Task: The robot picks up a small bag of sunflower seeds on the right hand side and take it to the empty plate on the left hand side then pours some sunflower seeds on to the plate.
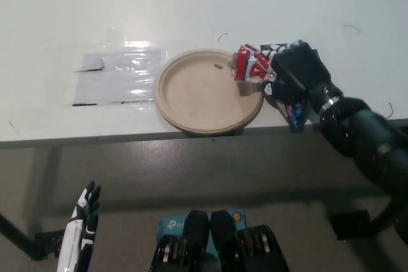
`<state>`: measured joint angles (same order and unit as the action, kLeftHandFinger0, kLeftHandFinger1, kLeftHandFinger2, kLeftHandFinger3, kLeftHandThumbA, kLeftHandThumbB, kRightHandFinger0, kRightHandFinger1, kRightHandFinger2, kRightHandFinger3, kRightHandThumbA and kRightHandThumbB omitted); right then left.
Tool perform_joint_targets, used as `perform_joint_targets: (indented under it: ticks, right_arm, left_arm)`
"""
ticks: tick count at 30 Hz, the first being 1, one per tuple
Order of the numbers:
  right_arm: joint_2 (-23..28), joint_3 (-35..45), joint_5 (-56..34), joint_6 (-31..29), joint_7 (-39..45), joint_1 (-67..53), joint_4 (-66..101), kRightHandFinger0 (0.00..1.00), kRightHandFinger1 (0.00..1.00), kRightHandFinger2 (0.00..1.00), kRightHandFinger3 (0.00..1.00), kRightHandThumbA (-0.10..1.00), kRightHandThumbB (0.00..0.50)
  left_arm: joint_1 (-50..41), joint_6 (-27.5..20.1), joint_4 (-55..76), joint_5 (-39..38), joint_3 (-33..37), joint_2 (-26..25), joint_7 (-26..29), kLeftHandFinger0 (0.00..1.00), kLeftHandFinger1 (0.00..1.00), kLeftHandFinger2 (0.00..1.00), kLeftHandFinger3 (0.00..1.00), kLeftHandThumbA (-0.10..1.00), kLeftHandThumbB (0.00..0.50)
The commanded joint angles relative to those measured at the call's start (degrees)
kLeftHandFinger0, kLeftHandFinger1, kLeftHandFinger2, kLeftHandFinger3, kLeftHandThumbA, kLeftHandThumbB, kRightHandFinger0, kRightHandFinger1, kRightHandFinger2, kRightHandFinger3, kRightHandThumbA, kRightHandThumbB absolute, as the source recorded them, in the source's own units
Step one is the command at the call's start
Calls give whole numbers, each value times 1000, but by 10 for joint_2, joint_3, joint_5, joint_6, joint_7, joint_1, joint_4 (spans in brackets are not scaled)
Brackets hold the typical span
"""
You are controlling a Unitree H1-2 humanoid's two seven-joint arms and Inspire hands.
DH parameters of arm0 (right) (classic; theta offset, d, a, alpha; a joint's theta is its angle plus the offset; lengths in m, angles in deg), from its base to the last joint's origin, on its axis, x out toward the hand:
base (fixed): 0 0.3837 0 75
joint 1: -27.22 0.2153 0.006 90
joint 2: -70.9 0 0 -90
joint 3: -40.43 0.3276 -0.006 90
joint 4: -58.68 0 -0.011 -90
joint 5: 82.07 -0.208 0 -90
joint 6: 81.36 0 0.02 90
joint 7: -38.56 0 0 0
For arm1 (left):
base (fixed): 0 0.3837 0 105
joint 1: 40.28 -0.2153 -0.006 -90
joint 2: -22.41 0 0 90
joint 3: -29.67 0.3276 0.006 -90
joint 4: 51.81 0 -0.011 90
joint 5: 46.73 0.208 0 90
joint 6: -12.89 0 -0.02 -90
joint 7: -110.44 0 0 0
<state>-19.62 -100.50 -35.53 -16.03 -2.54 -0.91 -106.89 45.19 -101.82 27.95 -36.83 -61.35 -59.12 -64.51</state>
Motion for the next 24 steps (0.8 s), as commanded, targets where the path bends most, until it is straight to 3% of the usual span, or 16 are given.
perform_joint_targets:
  ticks: [1, 3, 5, 6, 9, 12, 14, 19, 21, 24]
  right_arm:
    - [22, -37, 72, 3, -31, 58, 7, 0, 196, 625, 376, -100, 228]
    - [27, -47, 79, 8, -25, 63, 11, 0, 153, 543, 288, -100, 220]
    - [35, -62, 96, 6, -51, 67, 17, 0, 78, 400, 136, -100, 263]
    - [36, -70, 105, 10, -59, 70, 17, 0, 72, 411, 115, -100, 270]
    - [40, -81, 118, 7, -61, 77, 19, 0, 121, 470, 115, -100, 261]
    - [47, -90, 132, 2, -55, 83, 24, 0, 136, 448, 100, -100, 279]
    - [49, -99, 145, 7, -69, 84, 23, 0, 88, 428, 79, -100, 298]
    - [60, -122, 181, 30, -94, 86, 33, 0, 3, 412, 74, -100, 266]
    - [64, -135, 200, 39, -98, 89, 37, 0, 0, 225, 126, -100, 263]
    - [66, -165, 235, 61, -123, 98, 30, 0, 0, 83, 123, -100, 277]
  left_arm:
    - [6, -9, 19, -1, 3, -11, -10, 1000, 1000, 1000, 1000, 1000, 30]
    - [6, -8, 19, 4, 4, -12, -8, 1000, 1000, 1000, 1000, 1000, 28]
    - [7, -8, 20, 7, 7, -13, -9, 1000, 1000, 1000, 1000, 1000, 26]
    - [8, -8, 20, 12, 7, -14, -7, 1000, 1000, 1000, 1000, 1000, 30]
    - [10, -4, 22, 11, 9, -17, -10, 1000, 1000, 1000, 1000, 1000, 35]
    - [14, -2, 24, 10, 12, -20, -12, 1000, 1000, 1000, 1000, 1000, 36]
    - [16, 1, 24, 8, 13, -22, -14, 1000, 1000, 1000, 1000, 1000, 40]
    - [19, 9, 29, 1, 15, -23, -20, 1000, 1000, 1000, 1000, 1000, 36]
    - [19, 14, 33, 0, 16, -23, -23, 1000, 1000, 1000, 1000, 1000, 41]
    - [20, 16, 35, 3, 17, -24, -24, 1000, 1000, 1000, 1000, 1000, 39]
